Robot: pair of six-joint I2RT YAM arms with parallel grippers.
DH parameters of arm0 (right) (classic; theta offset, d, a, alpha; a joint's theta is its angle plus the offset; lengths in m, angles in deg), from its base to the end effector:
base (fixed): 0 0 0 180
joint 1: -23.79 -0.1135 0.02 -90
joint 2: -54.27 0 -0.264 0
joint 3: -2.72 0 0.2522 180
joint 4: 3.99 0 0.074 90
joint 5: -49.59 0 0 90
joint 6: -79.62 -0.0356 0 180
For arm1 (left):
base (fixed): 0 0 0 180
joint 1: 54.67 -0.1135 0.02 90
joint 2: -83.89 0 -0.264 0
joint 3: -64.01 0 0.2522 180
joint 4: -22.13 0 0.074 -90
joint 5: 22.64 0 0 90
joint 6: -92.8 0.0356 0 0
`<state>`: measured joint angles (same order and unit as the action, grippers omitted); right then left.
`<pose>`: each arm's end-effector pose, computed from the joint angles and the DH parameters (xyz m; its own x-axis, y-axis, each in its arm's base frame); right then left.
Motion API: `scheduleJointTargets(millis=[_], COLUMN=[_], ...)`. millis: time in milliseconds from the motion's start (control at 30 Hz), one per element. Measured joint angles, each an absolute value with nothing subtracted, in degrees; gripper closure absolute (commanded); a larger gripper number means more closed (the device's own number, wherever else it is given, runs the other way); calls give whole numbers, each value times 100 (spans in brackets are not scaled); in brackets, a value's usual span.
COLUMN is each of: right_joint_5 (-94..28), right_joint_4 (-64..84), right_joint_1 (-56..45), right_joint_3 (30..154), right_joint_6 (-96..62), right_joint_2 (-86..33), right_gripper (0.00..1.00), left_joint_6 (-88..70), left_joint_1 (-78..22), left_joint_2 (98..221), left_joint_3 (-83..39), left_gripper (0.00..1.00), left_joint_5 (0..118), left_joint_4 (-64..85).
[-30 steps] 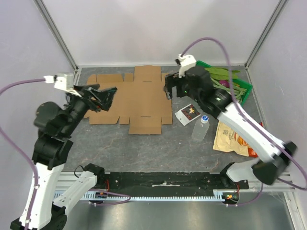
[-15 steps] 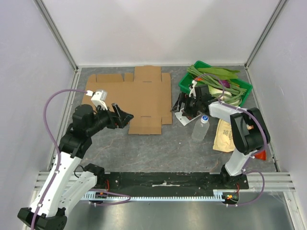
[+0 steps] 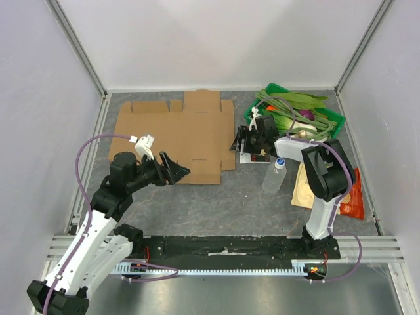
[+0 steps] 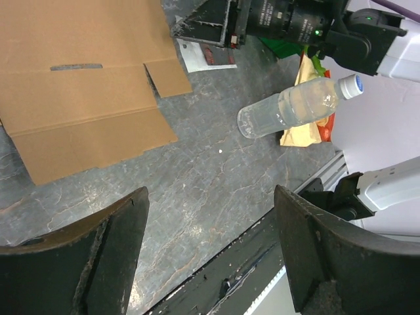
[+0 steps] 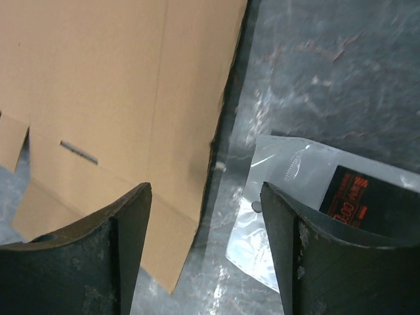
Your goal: Fold the paper box
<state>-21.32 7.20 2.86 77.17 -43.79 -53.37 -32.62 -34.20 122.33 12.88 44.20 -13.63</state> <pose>0.3582 0.1495 0.1517 -0.8514 0.2315 -0.4707 -0.1043 0.8047 0.5845 0.1426 -0.0682 0.2912 -0.6820 -0.3142 -0.6604 0.3255 0.6782 -0.6588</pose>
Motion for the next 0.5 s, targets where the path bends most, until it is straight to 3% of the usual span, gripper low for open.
scheduleJointTargets(millis=[200,300,500], right_joint_5=[-2517,-2412,-2423], right_joint_4=[856,766,731], right_joint_1=[297,304,295], right_joint_3=[8211,8423,8910], right_joint_6=[-4174,-4141,-4211], right_joint_2=[-5553,-5741,-6211], right_gripper=[12,14,28], left_joint_6=[-3290,-3290,-3290], left_joint_1=[-3396,-3396,-3394], left_joint_2=[12058,12062,12060], left_joint_3=[1288,1288,1280], left_gripper=[18,18,19], left_joint_5=[4426,4426,4426], left_joint_4=[-1356,-1361,-1385])
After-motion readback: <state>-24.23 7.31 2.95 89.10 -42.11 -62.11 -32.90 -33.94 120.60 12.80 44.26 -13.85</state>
